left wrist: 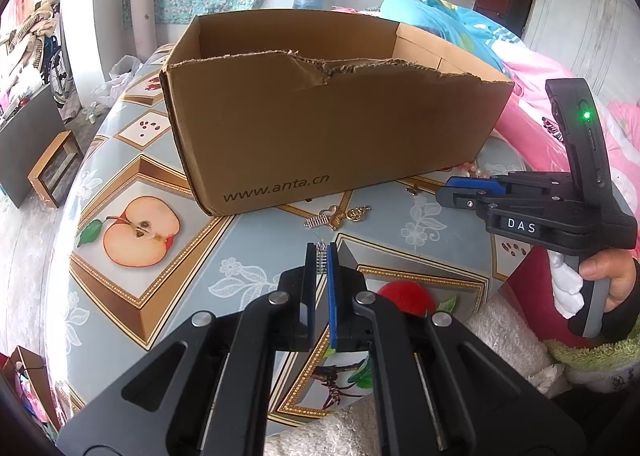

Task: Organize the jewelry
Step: 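Close the right gripper on the small gold ring while the left gripper holds the earring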

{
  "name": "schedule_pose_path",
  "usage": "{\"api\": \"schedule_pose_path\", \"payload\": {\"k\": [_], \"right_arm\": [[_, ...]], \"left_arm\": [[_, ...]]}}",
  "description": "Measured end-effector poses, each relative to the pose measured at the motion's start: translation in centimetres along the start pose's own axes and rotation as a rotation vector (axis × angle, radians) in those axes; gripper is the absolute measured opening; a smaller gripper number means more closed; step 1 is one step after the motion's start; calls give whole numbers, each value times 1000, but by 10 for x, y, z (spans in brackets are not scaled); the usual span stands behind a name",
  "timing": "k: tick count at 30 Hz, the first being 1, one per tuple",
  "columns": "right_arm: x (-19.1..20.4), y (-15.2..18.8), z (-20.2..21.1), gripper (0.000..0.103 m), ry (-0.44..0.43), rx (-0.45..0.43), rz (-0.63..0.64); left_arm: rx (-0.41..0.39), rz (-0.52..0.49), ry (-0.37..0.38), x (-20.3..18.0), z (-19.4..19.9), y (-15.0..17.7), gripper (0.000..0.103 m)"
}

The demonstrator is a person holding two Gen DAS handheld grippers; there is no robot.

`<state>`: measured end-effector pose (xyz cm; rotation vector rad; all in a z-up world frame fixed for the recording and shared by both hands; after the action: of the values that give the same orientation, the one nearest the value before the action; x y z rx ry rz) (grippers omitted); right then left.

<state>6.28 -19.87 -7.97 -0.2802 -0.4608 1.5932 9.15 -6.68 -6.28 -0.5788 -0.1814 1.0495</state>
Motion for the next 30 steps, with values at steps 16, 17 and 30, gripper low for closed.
{"api": "schedule_pose_path", "payload": {"k": [16, 17, 30], "right_arm": [[-2, 8, 5, 3, 7, -41, -13], [-4, 8, 7, 3, 3, -42, -15], [-3, 13, 7, 3, 1, -8, 4]], "left_arm": [[-20, -11, -6, -2, 7, -1, 4], [-22, -14, -9, -2, 8, -1, 4], [-17, -15, -5, -5, 9, 0, 4]]}}
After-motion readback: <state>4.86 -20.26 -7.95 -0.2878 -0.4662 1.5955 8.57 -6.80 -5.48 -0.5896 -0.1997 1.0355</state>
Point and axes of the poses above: each gripper's, at about its wrist camera, not at the fingertips, and z roughly against the way its jaws point, x to its left, y to its underside, the point moved 9 cm from there along -z, roughly the way its jaws point, and after that the axes turned 10 degrees about x, right-handed, at the moved point
